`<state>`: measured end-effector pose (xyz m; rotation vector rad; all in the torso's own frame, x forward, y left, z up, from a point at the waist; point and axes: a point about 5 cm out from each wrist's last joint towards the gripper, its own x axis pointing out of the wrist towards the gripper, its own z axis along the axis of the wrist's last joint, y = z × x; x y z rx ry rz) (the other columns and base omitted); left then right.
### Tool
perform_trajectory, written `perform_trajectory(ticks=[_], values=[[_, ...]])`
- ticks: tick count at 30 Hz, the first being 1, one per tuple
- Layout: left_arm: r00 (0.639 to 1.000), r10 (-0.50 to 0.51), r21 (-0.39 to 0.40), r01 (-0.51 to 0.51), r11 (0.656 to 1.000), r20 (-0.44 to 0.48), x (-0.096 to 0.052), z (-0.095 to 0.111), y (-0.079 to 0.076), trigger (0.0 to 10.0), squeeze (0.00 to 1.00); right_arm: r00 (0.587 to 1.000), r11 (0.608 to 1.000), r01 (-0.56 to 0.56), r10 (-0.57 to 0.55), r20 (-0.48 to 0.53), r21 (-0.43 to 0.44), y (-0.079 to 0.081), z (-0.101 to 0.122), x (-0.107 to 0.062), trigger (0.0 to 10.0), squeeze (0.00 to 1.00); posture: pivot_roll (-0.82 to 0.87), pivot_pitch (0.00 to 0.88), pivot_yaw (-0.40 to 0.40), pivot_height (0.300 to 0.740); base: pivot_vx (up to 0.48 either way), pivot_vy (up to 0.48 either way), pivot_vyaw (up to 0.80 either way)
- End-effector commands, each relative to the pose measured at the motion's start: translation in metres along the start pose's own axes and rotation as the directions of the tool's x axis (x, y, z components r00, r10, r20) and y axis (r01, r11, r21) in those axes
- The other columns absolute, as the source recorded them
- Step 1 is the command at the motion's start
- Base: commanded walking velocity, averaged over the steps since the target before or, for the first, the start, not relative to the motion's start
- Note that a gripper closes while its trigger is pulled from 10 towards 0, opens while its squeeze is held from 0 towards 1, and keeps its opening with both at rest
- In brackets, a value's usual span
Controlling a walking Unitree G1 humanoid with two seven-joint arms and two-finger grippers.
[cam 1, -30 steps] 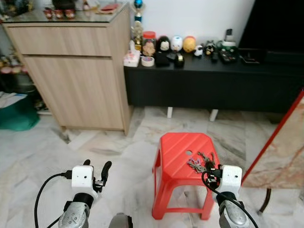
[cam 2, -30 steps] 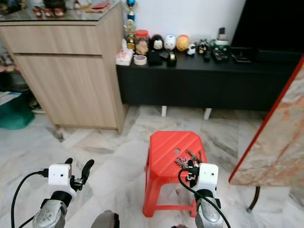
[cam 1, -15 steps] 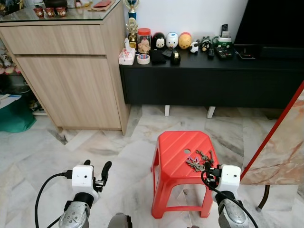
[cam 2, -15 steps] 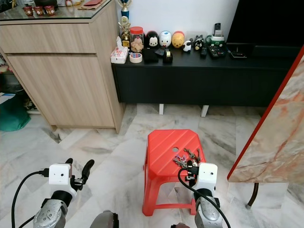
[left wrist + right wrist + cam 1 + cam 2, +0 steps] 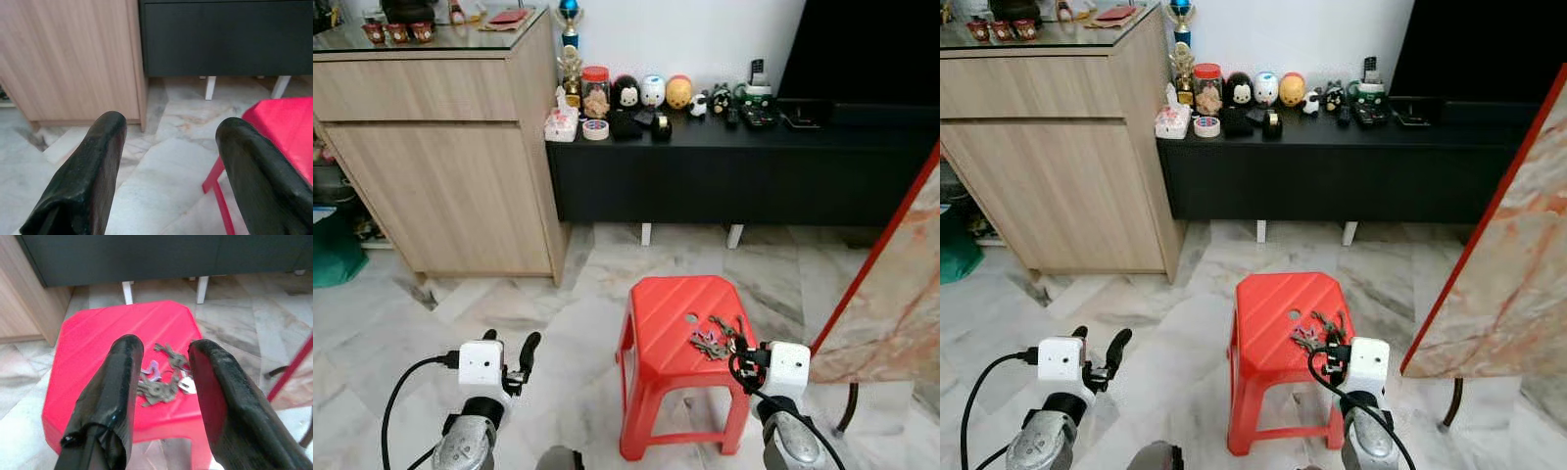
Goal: Hang keys on a hook
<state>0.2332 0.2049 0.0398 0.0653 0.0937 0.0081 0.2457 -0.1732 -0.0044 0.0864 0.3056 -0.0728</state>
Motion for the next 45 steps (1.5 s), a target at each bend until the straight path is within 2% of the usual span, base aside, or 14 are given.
perform_trajectory(ticks=[1,6,21,32,35,45], values=[[1.0,-0.002,0.0,0.002,1.0,-0.006,0.001,0.001,0.0,10.0,0.0,1.0,1.0,-0.011,0.011,-0.01,-0.005,0.003,0.001,0.003,10.0,0.0,0.07,0.012,-0.014,0.635,0.364,0.0,0.0],[1.0,-0.003,-0.001,0.003,1.0,-0.006,0.002,0.001,-0.001,10.0,0.0,1.0,1.0,-0.012,0.012,0.015,0.001,0.002,0.003,0.003,10.0,0.0,0.07,0.012,-0.015,0.635,0.366,0.0,0.0],[1.0,-0.006,0.005,0.006,1.0,-0.003,0.002,0.001,-0.001,10.0,0.0,0.999,0.999,-0.025,0.025,-0.03,-0.02,0.004,-0.002,0.004,10.0,0.0,0.07,0.014,-0.013,0.635,0.365,0.0,0.0],[1.0,-0.011,-0.004,0.011,1.0,0.001,0.003,0.001,-0.003,10.0,0.0,0.994,0.995,-0.092,0.09,-0.068,-0.038,0.01,-0.008,0.004,10.0,0.0,0.06,0.014,-0.013,0.572,0.0,0.0,0.0],[1.0,-0.014,-0.004,0.014,1.0,0.0,0.003,0.001,-0.004,10.0,0.0,0.989,0.991,-0.113,0.106,-0.1,-0.07,0.011,-0.012,0.003,10.0,0.0,0.06,0.014,-0.013,0.572,0.0,0.0,0.0],[1.0,-0.021,-0.004,0.021,1.0,-0.003,0.004,0.0,-0.006,10.0,0.0,0.972,0.98,-0.188,0.176,-0.159,-0.063,0.016,-0.016,0.006,10.0,0.0,0.06,0.011,-0.012,0.572,0.0,0.0,0.0]])
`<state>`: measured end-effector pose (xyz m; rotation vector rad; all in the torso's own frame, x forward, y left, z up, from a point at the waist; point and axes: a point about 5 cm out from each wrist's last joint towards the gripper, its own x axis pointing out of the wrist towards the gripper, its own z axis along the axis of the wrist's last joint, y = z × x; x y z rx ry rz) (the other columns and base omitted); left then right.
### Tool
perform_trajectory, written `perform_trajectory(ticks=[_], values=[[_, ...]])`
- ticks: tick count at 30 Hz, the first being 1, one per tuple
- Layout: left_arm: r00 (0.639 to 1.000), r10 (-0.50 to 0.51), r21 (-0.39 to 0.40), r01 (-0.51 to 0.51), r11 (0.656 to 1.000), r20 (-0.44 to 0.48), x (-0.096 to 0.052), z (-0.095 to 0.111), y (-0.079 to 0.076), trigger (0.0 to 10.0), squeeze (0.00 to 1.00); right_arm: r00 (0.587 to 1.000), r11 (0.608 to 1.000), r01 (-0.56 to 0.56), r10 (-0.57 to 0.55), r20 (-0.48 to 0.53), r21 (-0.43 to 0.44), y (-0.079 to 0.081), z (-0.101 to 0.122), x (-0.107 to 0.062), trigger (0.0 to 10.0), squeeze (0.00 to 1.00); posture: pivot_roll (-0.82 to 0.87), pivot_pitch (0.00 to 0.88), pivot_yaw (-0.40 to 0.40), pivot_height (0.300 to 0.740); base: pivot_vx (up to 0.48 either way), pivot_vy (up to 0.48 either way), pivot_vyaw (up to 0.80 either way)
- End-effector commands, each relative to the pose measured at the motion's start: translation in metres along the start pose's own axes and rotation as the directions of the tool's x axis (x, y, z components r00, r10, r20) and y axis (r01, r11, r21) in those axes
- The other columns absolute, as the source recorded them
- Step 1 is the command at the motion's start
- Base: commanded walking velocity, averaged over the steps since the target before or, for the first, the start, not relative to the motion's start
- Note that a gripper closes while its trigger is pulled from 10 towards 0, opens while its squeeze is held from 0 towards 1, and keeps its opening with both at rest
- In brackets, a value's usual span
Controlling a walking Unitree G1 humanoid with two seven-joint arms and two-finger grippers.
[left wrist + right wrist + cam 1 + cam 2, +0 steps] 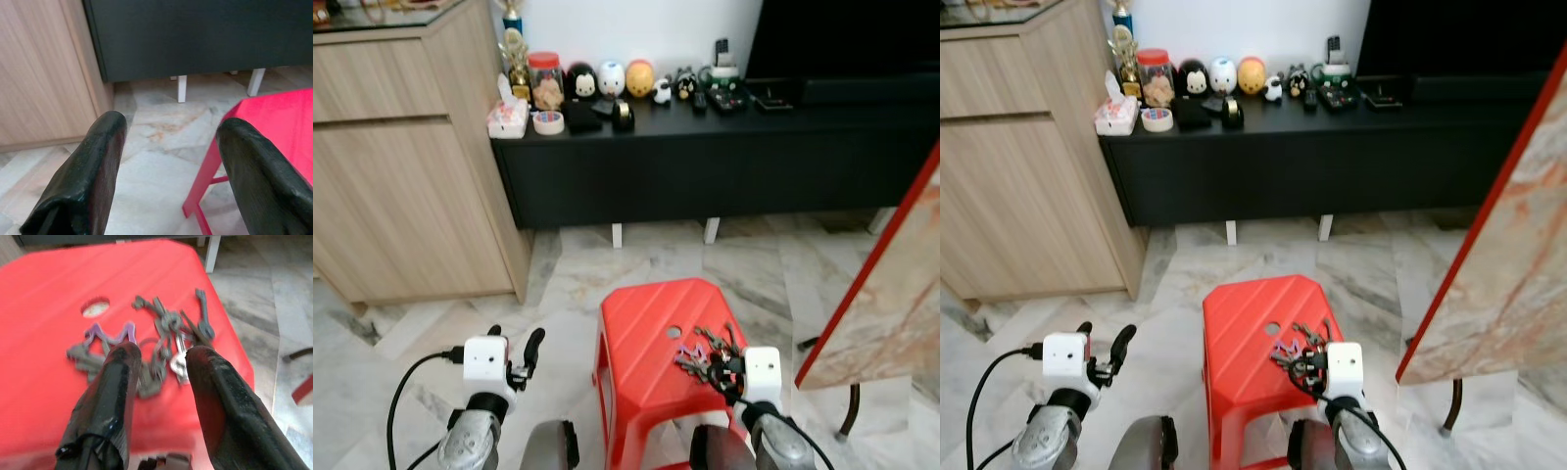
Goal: Hang keys on a hook
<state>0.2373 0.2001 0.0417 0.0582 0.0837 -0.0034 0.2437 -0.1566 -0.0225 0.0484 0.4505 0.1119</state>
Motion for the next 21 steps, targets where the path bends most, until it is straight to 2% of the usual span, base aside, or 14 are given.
perform_trajectory(ticks=[1,12,13,14,18,20,21], values=[[1.0,-0.01,0.003,0.01,1.0,-0.014,0.0,-0.002,-0.001,10.0,0.0,1.0,1.0,-0.02,0.02,-0.004,-0.009,0.001,0.004,0.004,10.0,0.0,0.06,0.009,-0.01,0.572,0.0,0.0,0.0],[1.0,-0.009,0.005,0.01,1.0,-0.016,0.001,-0.002,-0.001,10.0,0.0,0.999,0.999,-0.042,0.041,0.022,0.011,0.001,0.026,0.019,10.0,0.0,0.06,0.015,-0.005,0.572,0.0,0.0,0.0],[1.0,-0.009,0.005,0.009,1.0,-0.016,0.001,-0.002,-0.001,10.0,0.0,0.999,0.999,-0.046,0.046,0.023,0.016,0.001,0.027,0.02,10.0,0.2,0.06,0.015,-0.005,0.572,0.0,0.0,0.0],[1.0,-0.009,0.005,0.009,1.0,-0.017,0.001,-0.002,-0.001,10.0,0.0,0.998,0.999,-0.051,0.05,0.022,0.019,0.002,0.029,0.022,10.0,1.0,0.06,0.017,-0.003,0.572,0.0,0.0,0.0],[1.0,-0.009,0.004,0.009,1.0,-0.019,0.001,-0.003,-0.002,10.0,0.0,0.998,0.998,-0.055,0.055,-0.001,0.009,0.004,0.031,0.026,10.0,1.0,0.06,0.021,-0.002,0.572,0.0,0.0,0.0],[1.0,-0.008,0.005,0.008,1.0,-0.02,0.001,-0.003,-0.001,10.0,0.0,0.999,0.999,-0.051,0.051,-0.018,0.006,0.003,0.031,0.027,10.0,0.55,0.06,0.024,-0.001,0.572,0.0,0.0,0.0],[1.0,-0.008,0.005,0.008,1.0,-0.02,0.001,-0.003,-0.001,10.0,0.0,0.998,0.999,-0.051,0.052,-0.023,0.007,0.003,0.031,0.028,10.0,0.55,0.06,0.024,-0.001,0.572,0.0,0.0,0.0]])
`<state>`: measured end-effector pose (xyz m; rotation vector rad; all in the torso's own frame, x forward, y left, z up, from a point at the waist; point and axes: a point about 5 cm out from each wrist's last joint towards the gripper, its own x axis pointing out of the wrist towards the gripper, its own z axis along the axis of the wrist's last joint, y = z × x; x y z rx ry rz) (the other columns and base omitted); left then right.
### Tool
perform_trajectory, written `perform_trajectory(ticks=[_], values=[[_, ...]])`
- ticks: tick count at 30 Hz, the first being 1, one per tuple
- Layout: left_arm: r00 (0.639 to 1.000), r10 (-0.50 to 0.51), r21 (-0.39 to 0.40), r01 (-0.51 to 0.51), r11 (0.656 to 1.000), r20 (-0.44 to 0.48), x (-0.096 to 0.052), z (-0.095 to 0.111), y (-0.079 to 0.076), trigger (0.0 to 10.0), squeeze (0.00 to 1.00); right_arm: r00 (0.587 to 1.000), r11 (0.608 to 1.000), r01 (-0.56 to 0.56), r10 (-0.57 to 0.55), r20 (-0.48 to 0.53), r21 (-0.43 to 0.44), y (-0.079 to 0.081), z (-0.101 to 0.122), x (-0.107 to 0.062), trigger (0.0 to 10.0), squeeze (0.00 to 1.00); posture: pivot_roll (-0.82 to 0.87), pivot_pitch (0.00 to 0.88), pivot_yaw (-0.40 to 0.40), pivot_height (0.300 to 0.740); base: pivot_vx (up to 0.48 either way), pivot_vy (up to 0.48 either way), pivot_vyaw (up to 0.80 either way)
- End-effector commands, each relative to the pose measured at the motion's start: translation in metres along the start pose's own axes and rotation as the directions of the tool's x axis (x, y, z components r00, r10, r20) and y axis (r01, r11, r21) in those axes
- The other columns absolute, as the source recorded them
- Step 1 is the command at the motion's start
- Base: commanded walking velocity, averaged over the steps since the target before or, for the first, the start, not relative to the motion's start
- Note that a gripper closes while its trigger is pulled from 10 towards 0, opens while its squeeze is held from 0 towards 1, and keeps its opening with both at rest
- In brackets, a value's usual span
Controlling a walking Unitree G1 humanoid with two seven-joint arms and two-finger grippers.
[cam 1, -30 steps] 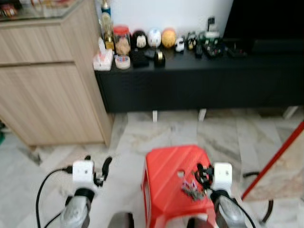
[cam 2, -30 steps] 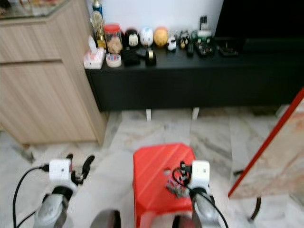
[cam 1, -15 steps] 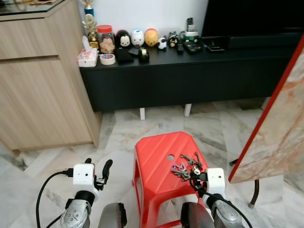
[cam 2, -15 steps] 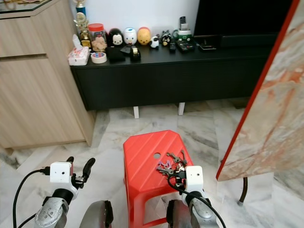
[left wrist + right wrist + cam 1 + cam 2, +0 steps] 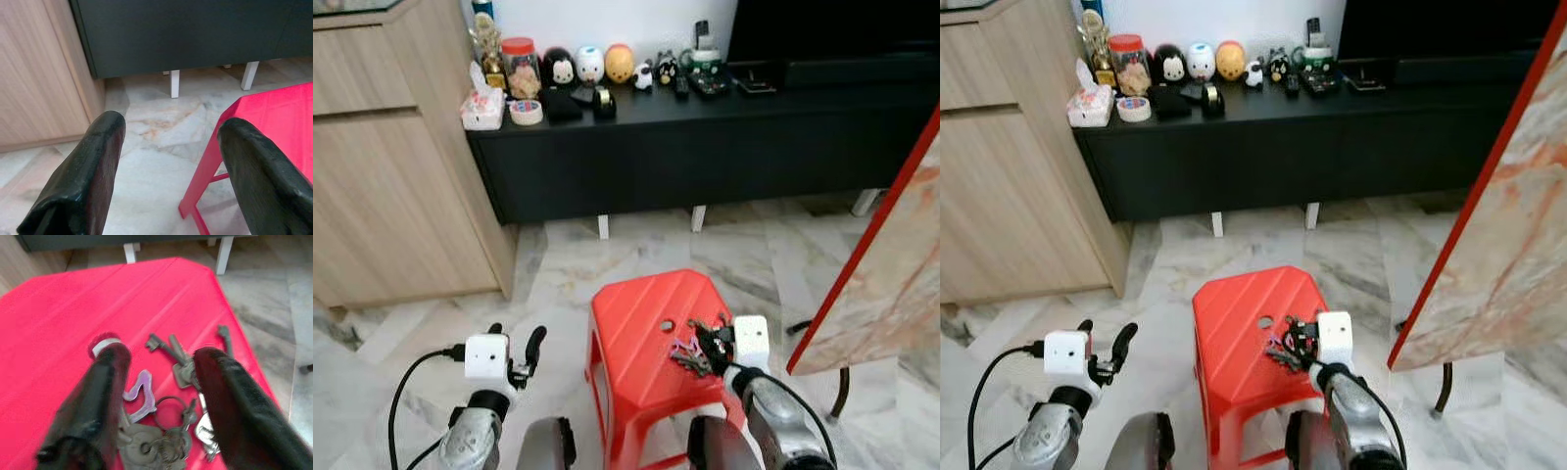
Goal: Hang keys on a hook
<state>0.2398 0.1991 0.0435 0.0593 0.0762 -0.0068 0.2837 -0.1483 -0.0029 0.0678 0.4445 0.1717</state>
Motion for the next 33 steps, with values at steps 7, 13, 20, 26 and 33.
perform_trajectory(ticks=[7,13,20,26,33], values=[[0.999,0.001,0.008,0.0,1.0,-0.033,-0.002,-0.006,0.002,10.0,0.0,0.999,1.0,0.014,-0.013,-0.029,0.015,-0.003,-0.005,-0.001,10.0,0.0,0.06,0.027,0.0,0.572,0.0,0.0,0.0],[0.999,0.003,0.012,-0.003,1.0,-0.036,-0.002,-0.006,0.003,10.0,0.0,1.0,1.0,0.019,-0.019,-0.004,0.009,-0.004,-0.008,-0.007,10.0,0.0,0.06,0.029,0.001,0.572,0.0,0.0,0.0],[0.999,-0.005,0.013,0.005,1.0,-0.035,0.0,-0.006,0.0,10.0,0.0,0.995,1.0,0.026,-0.025,-0.098,0.009,-0.006,-0.022,-0.009,10.0,0.0,0.06,0.025,0.002,0.572,0.0,0.0,0.0],[1.0,-0.001,0.018,0.001,1.0,-0.031,0.0,-0.005,0.001,10.0,0.0,0.995,0.999,0.027,-0.025,-0.094,0.019,-0.006,-0.018,-0.006,10.0,0.0,0.07,0.026,-0.001,0.572,0.0,0.0,0.0],[0.999,-0.001,0.022,0.002,1.0,-0.033,0.0,-0.006,0.001,10.0,0.0,0.994,0.999,0.032,-0.031,-0.108,0.013,-0.008,-0.017,-0.006,0.6,0.0,0.07,0.027,0.001,0.572,0.0,0.0,0.0]])
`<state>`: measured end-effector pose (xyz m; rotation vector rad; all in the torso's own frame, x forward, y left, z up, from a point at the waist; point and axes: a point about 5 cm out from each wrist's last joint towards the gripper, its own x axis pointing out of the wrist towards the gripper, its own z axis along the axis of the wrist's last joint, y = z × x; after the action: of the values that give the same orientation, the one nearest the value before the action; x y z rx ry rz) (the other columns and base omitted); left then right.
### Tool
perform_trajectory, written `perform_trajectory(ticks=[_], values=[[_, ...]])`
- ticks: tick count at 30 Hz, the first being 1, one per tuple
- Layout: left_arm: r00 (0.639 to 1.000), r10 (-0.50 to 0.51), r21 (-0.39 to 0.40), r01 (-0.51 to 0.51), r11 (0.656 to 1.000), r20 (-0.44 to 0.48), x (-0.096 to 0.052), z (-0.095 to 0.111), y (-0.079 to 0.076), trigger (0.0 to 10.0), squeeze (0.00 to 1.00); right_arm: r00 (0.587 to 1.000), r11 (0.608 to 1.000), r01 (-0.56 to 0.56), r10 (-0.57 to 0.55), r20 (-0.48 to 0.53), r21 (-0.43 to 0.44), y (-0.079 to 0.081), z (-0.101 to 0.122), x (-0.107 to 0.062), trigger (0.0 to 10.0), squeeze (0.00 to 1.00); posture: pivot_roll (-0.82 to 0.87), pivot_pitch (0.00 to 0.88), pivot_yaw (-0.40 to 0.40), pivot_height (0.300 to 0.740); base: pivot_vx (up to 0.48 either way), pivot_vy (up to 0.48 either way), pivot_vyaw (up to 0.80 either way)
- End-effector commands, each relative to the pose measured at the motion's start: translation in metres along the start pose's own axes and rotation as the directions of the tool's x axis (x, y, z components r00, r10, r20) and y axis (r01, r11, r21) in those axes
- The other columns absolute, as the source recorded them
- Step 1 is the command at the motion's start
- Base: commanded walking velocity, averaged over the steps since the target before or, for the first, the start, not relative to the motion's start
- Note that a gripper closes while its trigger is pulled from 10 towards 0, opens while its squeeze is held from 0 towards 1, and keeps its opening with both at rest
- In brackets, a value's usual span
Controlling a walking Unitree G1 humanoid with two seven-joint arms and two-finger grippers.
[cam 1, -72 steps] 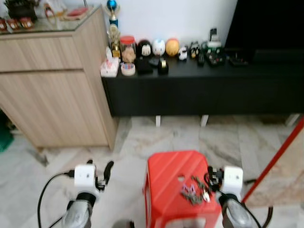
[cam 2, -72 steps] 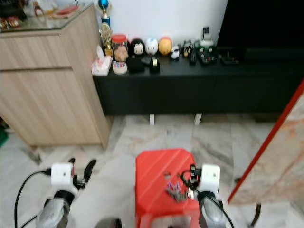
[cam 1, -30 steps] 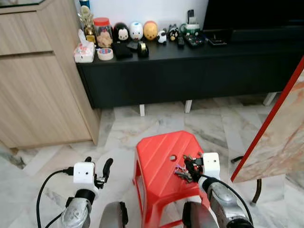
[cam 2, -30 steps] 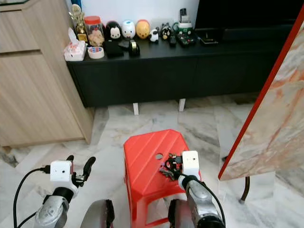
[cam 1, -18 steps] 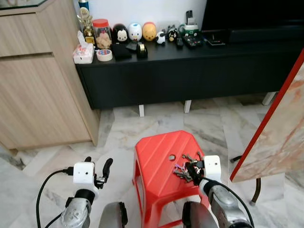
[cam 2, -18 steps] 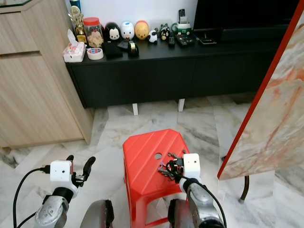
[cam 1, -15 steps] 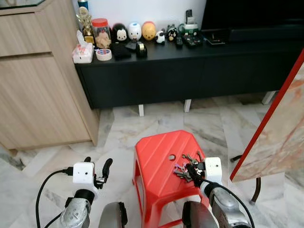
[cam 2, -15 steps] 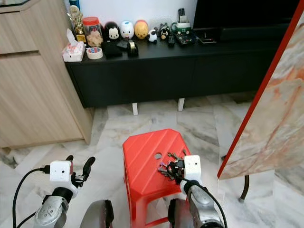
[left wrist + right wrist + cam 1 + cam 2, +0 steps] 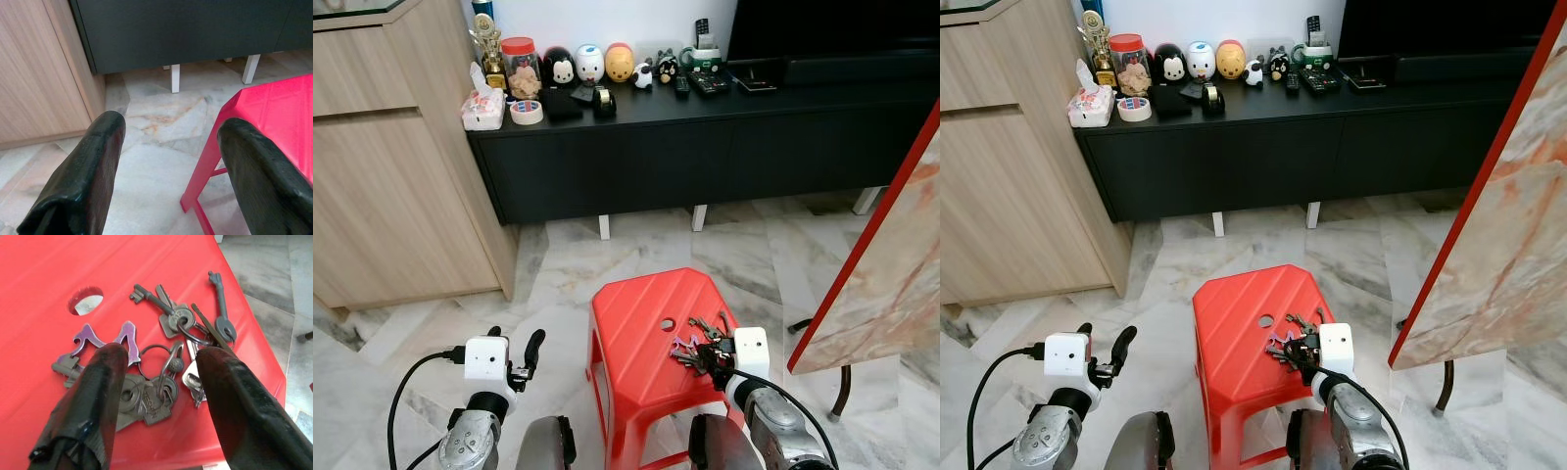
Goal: Hang keys on a hook
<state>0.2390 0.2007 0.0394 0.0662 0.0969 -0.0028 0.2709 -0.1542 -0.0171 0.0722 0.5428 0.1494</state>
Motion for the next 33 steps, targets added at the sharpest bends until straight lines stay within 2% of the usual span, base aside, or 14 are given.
perform_trajectory(ticks=[1,2,21,33], values=[[1.0,-0.006,0.016,0.006,1.0,-0.012,0.0001,-0.0016,-0.0004,10.0,0.0,1.0,1.0,0.01,-0.01,-0.012,-0.002,-0.0024,0.0008,0.0008,0.6,0.0,0.07,0.027,0.001,0.572,0.0,0.0,0.0],[1.0,-0.006,0.016,0.007,1.0,-0.012,0.0002,-0.0016,-0.0004,10.0,0.0,1.0,1.0,0.009,-0.009,-0.013,-0.002,-0.002,0.0004,0.0008,0.0,0.0,0.07,0.028,0.001,0.572,0.0,0.0,0.0],[1.0,-0.005,0.02,0.005,1.0,-0.012,0.0002,-0.0016,0.0007,10.0,0.0,0.999,1.0,-0.009,0.009,-0.053,-0.004,0.0035,-0.0066,0.0008,0.0,0.0,0.07,0.031,0.001,0.572,0.0,0.0,0.0],[1.0,-0.002,0.025,0.003,1.0,-0.024,-0.0008,-0.0048,0.0012,10.0,0.0,1.0,1.0,0.005,-0.005,-0.001,0.01,0.0028,-0.0023,0.001,0.0,0.0,0.07,0.029,0.001,0.572,0.0,0.0,0.0]])
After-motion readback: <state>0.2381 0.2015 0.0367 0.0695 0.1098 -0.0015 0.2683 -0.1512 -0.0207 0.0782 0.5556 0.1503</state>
